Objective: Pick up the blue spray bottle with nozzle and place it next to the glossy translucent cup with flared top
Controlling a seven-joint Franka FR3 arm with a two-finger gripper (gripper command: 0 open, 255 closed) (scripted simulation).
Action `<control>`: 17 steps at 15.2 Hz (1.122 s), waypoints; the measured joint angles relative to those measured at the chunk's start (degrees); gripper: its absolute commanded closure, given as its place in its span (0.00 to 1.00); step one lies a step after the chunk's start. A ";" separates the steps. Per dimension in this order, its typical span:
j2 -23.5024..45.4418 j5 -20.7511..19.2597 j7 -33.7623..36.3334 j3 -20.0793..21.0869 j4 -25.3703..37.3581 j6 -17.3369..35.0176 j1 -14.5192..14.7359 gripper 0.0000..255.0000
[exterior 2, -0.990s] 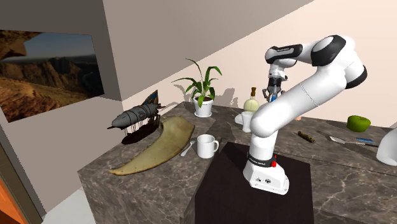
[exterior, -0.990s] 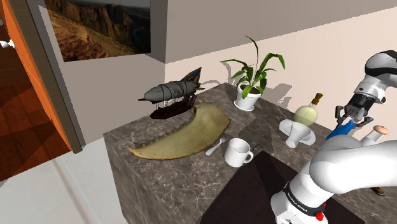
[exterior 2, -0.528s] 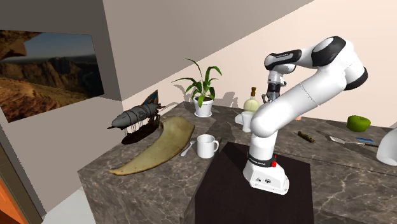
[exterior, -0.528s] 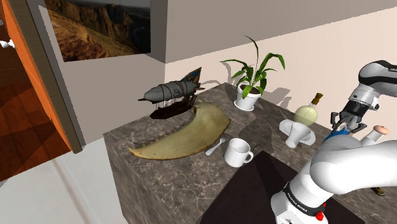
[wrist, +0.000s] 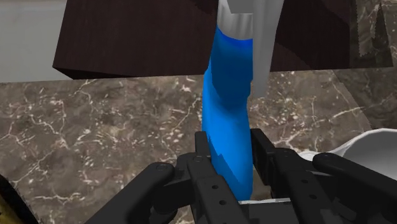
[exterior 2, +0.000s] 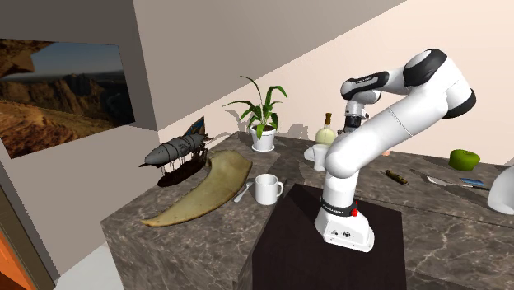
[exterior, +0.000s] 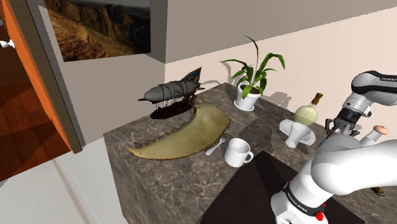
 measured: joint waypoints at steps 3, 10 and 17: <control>0.05 -1.03 0.11 -2.21 -0.88 1.92 1.07 1.00; -0.08 -3.12 0.43 -6.03 -2.62 5.53 2.79 1.00; -0.05 -3.26 0.33 -6.35 -2.72 5.62 2.82 0.00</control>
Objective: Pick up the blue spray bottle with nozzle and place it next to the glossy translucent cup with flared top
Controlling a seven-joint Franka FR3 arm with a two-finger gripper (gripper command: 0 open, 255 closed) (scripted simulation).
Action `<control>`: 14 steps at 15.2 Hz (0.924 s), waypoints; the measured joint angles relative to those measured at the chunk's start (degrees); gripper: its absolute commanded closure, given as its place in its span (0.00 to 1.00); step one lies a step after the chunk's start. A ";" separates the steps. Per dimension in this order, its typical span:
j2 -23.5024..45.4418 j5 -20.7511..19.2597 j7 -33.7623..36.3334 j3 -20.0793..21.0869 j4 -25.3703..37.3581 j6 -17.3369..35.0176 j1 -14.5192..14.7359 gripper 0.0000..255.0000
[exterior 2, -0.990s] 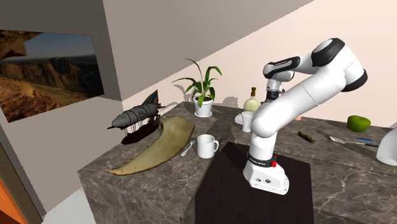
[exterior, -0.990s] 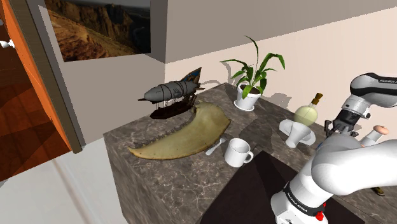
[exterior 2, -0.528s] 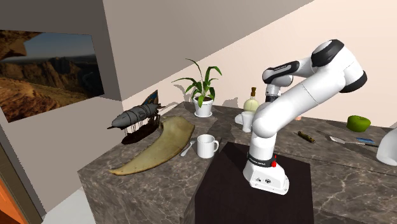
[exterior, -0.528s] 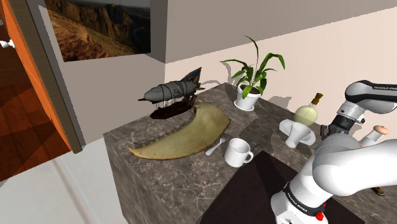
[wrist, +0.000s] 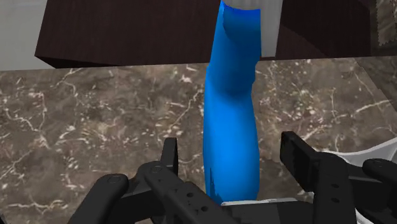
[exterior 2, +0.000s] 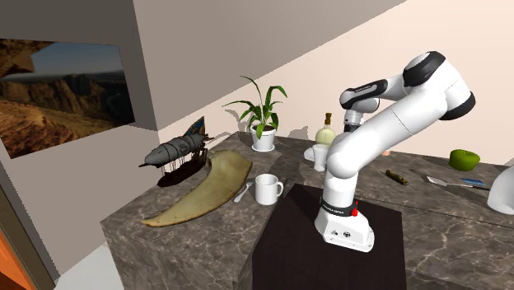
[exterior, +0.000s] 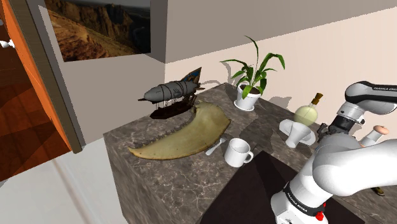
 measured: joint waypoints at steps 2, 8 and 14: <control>0.00 -0.02 0.00 -0.06 -0.02 0.00 0.01 0.00; 0.98 2.50 -0.74 1.70 4.84 -3.89 1.65 0.00; 1.28 3.27 -1.28 2.33 6.70 -5.48 1.97 0.00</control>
